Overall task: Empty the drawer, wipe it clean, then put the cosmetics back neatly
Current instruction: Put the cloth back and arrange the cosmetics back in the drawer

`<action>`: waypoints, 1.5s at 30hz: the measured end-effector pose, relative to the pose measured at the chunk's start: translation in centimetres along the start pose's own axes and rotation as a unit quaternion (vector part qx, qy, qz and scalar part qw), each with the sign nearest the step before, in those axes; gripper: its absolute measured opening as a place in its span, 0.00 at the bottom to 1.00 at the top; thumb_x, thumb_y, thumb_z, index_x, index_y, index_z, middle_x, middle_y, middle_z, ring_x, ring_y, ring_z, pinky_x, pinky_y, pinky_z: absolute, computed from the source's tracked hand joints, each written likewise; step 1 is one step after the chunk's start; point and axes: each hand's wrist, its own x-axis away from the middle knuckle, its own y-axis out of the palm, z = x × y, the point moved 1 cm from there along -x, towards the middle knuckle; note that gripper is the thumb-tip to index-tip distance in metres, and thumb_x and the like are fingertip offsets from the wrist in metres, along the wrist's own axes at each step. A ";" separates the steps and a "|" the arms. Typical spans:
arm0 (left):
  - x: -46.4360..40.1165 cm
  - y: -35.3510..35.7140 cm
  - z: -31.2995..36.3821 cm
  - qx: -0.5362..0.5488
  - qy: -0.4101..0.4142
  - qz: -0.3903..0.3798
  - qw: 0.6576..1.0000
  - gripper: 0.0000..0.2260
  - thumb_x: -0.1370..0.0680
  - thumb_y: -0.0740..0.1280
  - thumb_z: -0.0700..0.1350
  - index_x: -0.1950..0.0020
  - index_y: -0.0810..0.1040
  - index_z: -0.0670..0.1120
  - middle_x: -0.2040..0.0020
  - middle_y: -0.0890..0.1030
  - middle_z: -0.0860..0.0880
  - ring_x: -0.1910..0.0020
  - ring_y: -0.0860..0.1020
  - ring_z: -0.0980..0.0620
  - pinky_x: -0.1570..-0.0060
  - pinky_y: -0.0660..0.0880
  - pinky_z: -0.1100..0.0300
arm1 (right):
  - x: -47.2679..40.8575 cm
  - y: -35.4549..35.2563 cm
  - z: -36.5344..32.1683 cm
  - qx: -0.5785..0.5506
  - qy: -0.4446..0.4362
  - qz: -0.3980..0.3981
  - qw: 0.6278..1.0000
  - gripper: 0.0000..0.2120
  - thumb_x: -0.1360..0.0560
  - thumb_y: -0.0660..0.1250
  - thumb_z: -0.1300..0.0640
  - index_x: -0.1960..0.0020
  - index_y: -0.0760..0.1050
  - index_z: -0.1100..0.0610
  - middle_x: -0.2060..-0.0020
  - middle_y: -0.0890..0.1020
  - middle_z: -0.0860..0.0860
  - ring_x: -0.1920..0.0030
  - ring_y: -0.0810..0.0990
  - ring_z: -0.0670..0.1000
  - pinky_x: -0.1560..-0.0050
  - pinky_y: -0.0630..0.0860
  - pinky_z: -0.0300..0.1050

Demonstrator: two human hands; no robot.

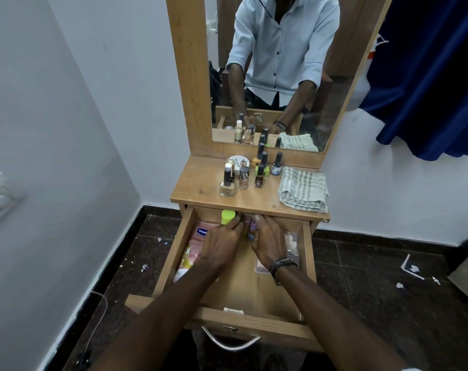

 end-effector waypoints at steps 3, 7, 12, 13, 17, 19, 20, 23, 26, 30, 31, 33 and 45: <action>0.1 0.2 -0.2 -0.012 -0.004 -0.005 1.000 0.20 0.18 0.58 0.42 0.25 0.66 0.45 0.24 0.66 0.46 0.42 0.79 0.44 0.49 0.77 0.55 | 0.2 -0.1 0.3 -0.036 0.036 -0.003 0.999 0.16 0.31 0.68 0.71 0.44 0.77 0.62 0.49 0.81 0.58 0.49 0.80 0.59 0.51 0.78 0.49; -0.1 0.1 -0.1 -0.019 -0.005 -0.005 1.000 0.20 0.18 0.57 0.41 0.25 0.65 0.46 0.23 0.63 0.48 0.42 0.79 0.45 0.49 0.77 0.55 | 0.2 -0.7 0.1 -0.044 0.067 0.006 0.997 0.15 0.30 0.68 0.70 0.44 0.78 0.62 0.51 0.84 0.59 0.50 0.81 0.61 0.54 0.77 0.49; 0.0 0.6 -0.5 0.001 -0.001 0.014 1.000 0.19 0.20 0.62 0.39 0.29 0.72 0.44 0.26 0.70 0.47 0.50 0.82 0.42 0.58 0.78 0.53 | 0.4 -0.6 0.1 -0.035 0.110 0.007 0.993 0.13 0.28 0.69 0.66 0.45 0.77 0.58 0.55 0.85 0.56 0.53 0.83 0.60 0.59 0.77 0.48; 0.0 0.7 -0.6 -0.001 0.001 0.014 1.000 0.19 0.20 0.62 0.39 0.29 0.72 0.44 0.26 0.70 0.47 0.50 0.82 0.42 0.58 0.78 0.53 | 0.4 -0.7 0.2 -0.035 0.112 0.011 0.993 0.14 0.28 0.69 0.66 0.44 0.78 0.58 0.55 0.85 0.57 0.53 0.83 0.60 0.59 0.78 0.50; 0.1 0.9 -0.8 0.008 -0.004 0.026 1.000 0.20 0.19 0.60 0.40 0.26 0.68 0.47 0.24 0.66 0.50 0.43 0.80 0.44 0.51 0.77 0.54 | 0.2 -0.9 0.2 -0.016 0.103 0.018 0.994 0.19 0.27 0.68 0.66 0.37 0.78 0.60 0.52 0.85 0.59 0.50 0.83 0.61 0.54 0.79 0.52; 0.1 0.9 -0.8 0.027 -0.004 0.046 0.999 0.20 0.20 0.61 0.40 0.27 0.70 0.48 0.25 0.68 0.51 0.42 0.79 0.45 0.50 0.77 0.54 | 0.4 -0.8 0.1 -0.030 0.101 0.031 0.994 0.16 0.27 0.68 0.66 0.40 0.80 0.59 0.53 0.86 0.58 0.52 0.83 0.61 0.55 0.80 0.52; 0.1 0.8 -0.8 0.035 -0.001 0.059 0.998 0.20 0.20 0.62 0.39 0.28 0.71 0.48 0.27 0.70 0.50 0.42 0.80 0.45 0.52 0.78 0.54 | 0.4 -0.7 0.2 -0.040 0.104 0.037 0.993 0.13 0.27 0.68 0.66 0.43 0.81 0.58 0.55 0.86 0.58 0.54 0.83 0.60 0.56 0.80 0.53; 0.4 0.6 -0.8 0.058 0.020 0.095 0.994 0.20 0.27 0.70 0.35 0.36 0.79 0.45 0.35 0.79 0.47 0.51 0.83 0.45 0.62 0.79 0.57 | 0.4 -0.6 0.1 -0.058 0.130 0.033 0.989 0.08 0.27 0.69 0.66 0.50 0.81 0.58 0.58 0.86 0.57 0.56 0.83 0.59 0.58 0.80 0.51; 0.6 0.4 -0.9 0.079 0.050 0.127 0.988 0.23 0.35 0.77 0.32 0.41 0.82 0.43 0.42 0.83 0.45 0.57 0.85 0.46 0.68 0.79 0.58 | 0.4 -0.7 0.2 -0.059 0.145 0.027 0.987 0.06 0.27 0.70 0.66 0.52 0.81 0.59 0.58 0.86 0.58 0.56 0.83 0.60 0.59 0.78 0.48; 0.8 0.6 -1.2 0.101 0.074 0.192 0.973 0.13 0.29 0.72 0.35 0.45 0.84 0.42 0.47 0.85 0.45 0.60 0.85 0.47 0.69 0.80 0.58 | 0.2 -0.8 0.5 -0.013 0.174 0.007 0.985 0.06 0.27 0.72 0.60 0.51 0.83 0.56 0.56 0.86 0.56 0.53 0.83 0.59 0.58 0.77 0.46; 1.0 0.5 -1.3 0.107 0.078 0.204 0.970 0.11 0.26 0.67 0.38 0.46 0.84 0.42 0.48 0.85 0.45 0.61 0.84 0.48 0.68 0.80 0.58 | 0.1 -0.9 0.5 0.002 0.177 -0.005 0.984 0.06 0.27 0.73 0.58 0.51 0.83 0.56 0.55 0.86 0.56 0.52 0.83 0.59 0.58 0.76 0.46; 1.2 0.2 -1.3 0.118 0.081 0.234 0.962 0.10 0.24 0.65 0.42 0.47 0.83 0.42 0.50 0.85 0.46 0.61 0.83 0.50 0.66 0.79 0.60 | 0.1 -1.1 0.6 0.028 0.170 -0.022 0.985 0.06 0.26 0.73 0.54 0.52 0.83 0.55 0.55 0.86 0.55 0.52 0.84 0.58 0.59 0.75 0.45; -1.2 -3.3 -1.8 0.233 -0.054 0.356 0.903 0.06 0.26 0.73 0.39 0.50 0.81 0.40 0.56 0.81 0.46 0.61 0.79 0.52 0.64 0.78 0.55 | 0.5 -3.0 1.1 0.093 0.114 -0.062 0.987 0.13 0.27 0.73 0.47 0.54 0.79 0.57 0.55 0.84 0.56 0.53 0.83 0.59 0.60 0.77 0.47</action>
